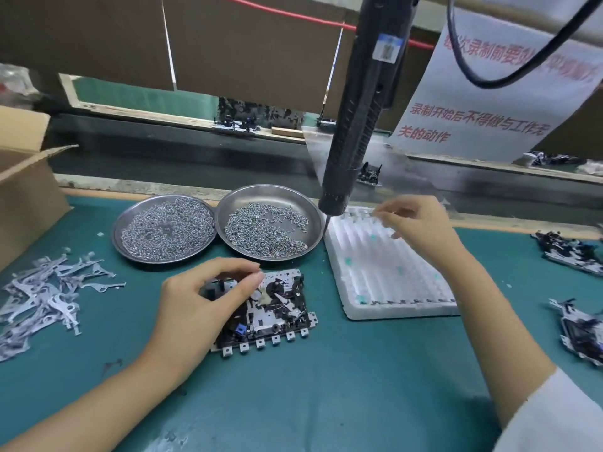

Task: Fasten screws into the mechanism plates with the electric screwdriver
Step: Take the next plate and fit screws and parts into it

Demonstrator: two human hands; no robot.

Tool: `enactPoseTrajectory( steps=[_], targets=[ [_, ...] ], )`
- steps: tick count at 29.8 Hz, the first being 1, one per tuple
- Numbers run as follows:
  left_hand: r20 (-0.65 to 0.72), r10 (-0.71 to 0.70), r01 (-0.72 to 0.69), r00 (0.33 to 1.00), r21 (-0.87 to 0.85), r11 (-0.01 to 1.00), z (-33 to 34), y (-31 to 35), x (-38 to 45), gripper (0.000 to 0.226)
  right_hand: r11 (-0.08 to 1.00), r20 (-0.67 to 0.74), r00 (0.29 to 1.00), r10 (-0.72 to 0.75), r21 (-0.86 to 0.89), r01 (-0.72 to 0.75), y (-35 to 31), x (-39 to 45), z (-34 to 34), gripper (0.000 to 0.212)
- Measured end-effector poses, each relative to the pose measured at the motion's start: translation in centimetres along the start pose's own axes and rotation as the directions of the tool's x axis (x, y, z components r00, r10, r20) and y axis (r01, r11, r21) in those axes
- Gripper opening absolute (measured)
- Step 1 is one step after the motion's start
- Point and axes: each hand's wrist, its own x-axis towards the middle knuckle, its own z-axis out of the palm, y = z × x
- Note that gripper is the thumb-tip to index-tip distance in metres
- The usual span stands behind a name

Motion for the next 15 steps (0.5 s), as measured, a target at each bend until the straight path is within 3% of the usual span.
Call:
enactPoseTrajectory(
  steps=[3, 7, 10, 12, 15],
  targets=[
    [-0.006, -0.011, 0.011, 1.0, -0.01, 1.0, 0.0, 0.0, 0.2, 0.015, 0.971, -0.063, 0.998, 0.003, -0.236, -0.018, 2.8, 3.2, -0.5, 0.019],
    [-0.008, -0.027, 0.027, 1.0, -0.006, 1.0, -0.1, -0.1, 0.4, 0.014, 0.882, 0.116, 0.993, -0.007, -0.467, 0.061, 3.8, 5.3, 0.5, 0.031],
    [-0.009, -0.028, 0.028, 1.0, -0.012, 1.0, 0.0, -0.1, 0.4, 0.015, 0.748, 0.171, 0.985, -0.023, -0.651, 0.131, 3.5, 6.1, 1.0, 0.036],
    [-0.012, -0.04, 0.04, 0.999, -0.026, 0.999, 0.0, -0.1, 0.4, 0.015, 0.661, 0.187, 0.98, -0.064, -0.728, 0.182, 3.2, 6.4, 1.3, 0.035],
    [-0.002, -0.039, 0.039, 0.999, -0.017, 0.999, 0.0, 0.0, 0.4, 0.015, 0.614, 0.209, 0.973, -0.102, -0.756, 0.227, 3.1, 6.5, 1.5, 0.034]
  ],
)
